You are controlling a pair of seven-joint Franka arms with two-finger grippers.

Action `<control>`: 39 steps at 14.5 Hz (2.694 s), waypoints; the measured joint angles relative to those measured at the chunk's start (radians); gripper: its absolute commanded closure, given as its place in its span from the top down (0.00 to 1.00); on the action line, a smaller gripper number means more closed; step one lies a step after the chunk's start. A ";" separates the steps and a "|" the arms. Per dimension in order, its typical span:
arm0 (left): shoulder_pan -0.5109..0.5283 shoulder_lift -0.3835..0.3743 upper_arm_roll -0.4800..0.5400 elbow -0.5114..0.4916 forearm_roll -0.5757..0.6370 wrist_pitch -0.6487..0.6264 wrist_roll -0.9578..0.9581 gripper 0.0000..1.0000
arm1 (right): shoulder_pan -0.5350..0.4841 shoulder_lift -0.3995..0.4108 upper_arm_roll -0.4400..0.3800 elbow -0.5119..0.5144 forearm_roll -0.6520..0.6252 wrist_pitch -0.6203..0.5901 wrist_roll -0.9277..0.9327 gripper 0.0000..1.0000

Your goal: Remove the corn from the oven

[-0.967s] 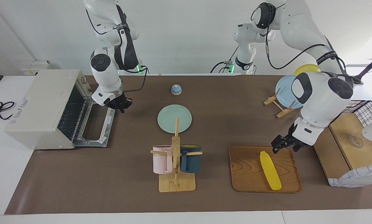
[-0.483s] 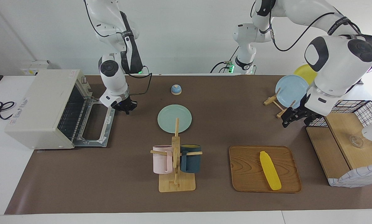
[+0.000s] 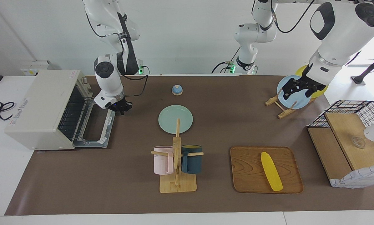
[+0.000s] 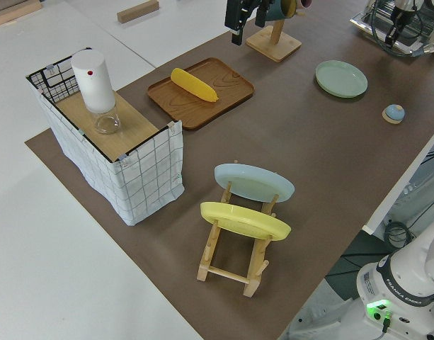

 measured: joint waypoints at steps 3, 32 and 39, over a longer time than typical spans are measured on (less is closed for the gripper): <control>-0.003 -0.044 -0.005 -0.074 0.000 -0.020 0.000 1.00 | -0.004 0.000 -0.001 -0.014 -0.001 0.000 0.000 0.00; 0.045 -0.151 -0.070 -0.202 0.000 0.098 0.008 1.00 | -0.118 -0.064 0.000 0.344 -0.326 -0.515 -0.234 0.00; 0.045 -0.151 -0.065 -0.202 0.000 0.129 0.055 1.00 | -0.157 -0.066 0.000 0.395 -0.311 -0.554 -0.289 0.00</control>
